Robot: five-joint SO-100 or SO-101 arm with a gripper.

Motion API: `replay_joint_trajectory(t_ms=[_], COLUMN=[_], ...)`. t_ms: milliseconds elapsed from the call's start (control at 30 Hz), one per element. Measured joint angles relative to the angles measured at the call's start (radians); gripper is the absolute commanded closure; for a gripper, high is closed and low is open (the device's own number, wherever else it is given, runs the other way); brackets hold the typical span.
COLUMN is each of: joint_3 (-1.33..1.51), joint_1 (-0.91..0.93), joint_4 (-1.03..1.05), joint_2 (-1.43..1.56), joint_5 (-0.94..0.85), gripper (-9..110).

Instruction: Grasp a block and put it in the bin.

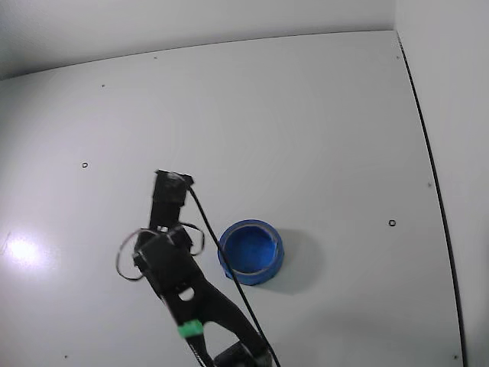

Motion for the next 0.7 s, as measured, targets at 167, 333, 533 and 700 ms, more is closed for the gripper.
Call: replay_joint_trajectory(t_ms=[167, 333, 533, 700], joint_3=[-0.110, -0.152, -0.158, -0.158], joint_1=[-0.009, -0.015, -0.015, -0.015], joint_4=[0.000, 0.000, 0.000, 0.000], joint_2=[-0.152, -0.250, -0.324, -0.368], joint_5=[0.000, -0.006, -0.006, -0.006], gripper=[81, 81, 80, 80])
